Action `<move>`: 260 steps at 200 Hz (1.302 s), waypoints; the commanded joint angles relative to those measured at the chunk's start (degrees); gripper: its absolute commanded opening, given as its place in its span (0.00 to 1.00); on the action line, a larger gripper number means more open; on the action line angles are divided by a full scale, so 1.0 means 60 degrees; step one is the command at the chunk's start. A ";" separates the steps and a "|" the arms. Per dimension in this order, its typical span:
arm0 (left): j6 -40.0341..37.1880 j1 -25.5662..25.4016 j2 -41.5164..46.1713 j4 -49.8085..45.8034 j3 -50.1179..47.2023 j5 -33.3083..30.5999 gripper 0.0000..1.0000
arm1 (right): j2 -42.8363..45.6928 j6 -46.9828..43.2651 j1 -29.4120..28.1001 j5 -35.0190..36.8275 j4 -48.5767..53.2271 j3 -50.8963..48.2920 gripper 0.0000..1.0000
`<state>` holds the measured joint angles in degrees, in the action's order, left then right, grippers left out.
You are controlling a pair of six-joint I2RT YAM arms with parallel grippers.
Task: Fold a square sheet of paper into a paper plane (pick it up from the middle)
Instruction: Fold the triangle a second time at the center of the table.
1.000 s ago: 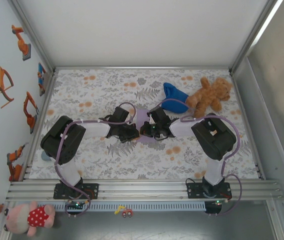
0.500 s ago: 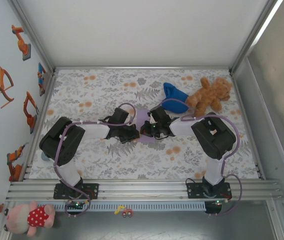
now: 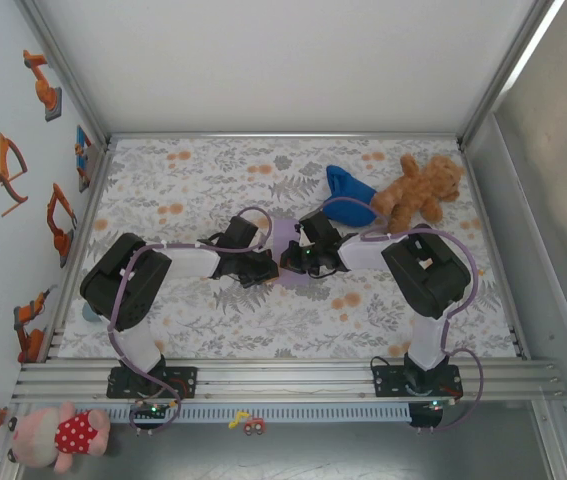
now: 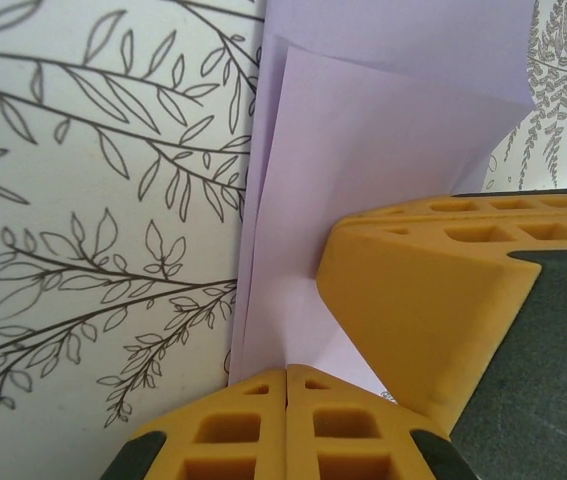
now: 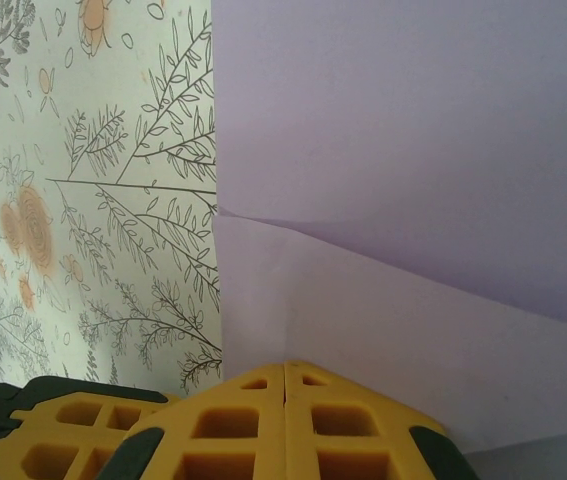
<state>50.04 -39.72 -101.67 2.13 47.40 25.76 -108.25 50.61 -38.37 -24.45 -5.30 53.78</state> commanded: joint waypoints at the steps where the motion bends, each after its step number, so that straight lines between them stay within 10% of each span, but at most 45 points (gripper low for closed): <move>1: -0.0564 -0.0119 -0.0083 -0.0932 0.0007 0.0039 0.00 | -0.0939 0.0076 -0.0062 0.0779 0.2240 -0.0425 0.00; 107: -0.0960 -0.0154 0.1968 -0.2133 -0.0143 -0.0784 0.01 | -0.0815 0.0006 -0.0050 0.0632 0.1983 -0.0357 0.00; 260: 0.0068 -0.0057 -0.0344 -0.0935 0.0312 -0.0616 0.00 | -0.0177 -0.0128 -0.0036 0.0222 0.0943 -0.0484 0.00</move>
<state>49.43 -40.18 -101.80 -0.82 49.23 22.79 -108.03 50.61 -38.37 -24.64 -5.74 53.71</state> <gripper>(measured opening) 0.054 0.049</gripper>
